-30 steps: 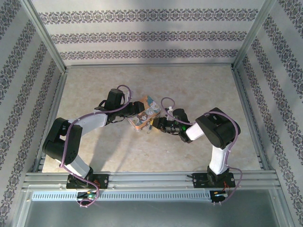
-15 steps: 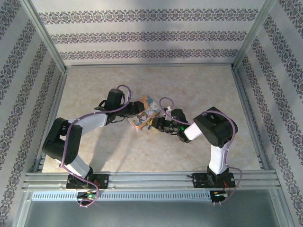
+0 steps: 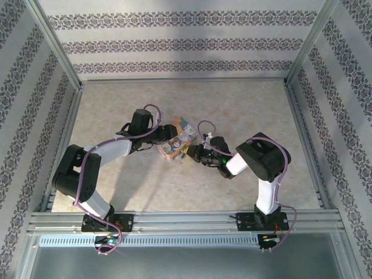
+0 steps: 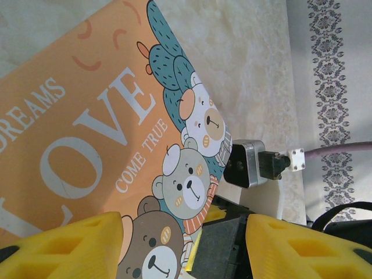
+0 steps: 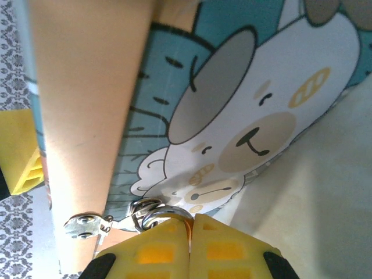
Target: Unlock a padlock with a key
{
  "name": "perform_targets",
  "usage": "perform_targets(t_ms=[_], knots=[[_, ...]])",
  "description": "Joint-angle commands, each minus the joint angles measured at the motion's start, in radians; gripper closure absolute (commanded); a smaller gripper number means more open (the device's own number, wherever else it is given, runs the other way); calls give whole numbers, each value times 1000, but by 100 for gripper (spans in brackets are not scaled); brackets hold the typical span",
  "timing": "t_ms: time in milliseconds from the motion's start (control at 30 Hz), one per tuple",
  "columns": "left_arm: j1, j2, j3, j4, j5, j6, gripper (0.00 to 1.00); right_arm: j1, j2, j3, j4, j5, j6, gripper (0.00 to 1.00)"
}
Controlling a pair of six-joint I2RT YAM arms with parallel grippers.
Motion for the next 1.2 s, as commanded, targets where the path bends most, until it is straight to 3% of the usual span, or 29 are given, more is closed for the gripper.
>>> perform_targets(t_ms=[0, 433, 800, 967, 1167], knots=[[1, 31, -36, -68, -23, 13, 42, 6, -7, -17, 114, 72, 55, 96], [1, 38, -51, -53, -22, 7, 41, 43, 5, -35, 152, 257, 229, 100], [0, 21, -46, -44, -13, 5, 38, 59, -47, -63, 115, 369, 236, 100], [0, -28, -42, -33, -18, 7, 34, 60, -158, -119, 28, 425, 172, 100], [2, -130, -35, -64, -51, 42, 28, 61, -426, -111, -322, 466, -10, 100]])
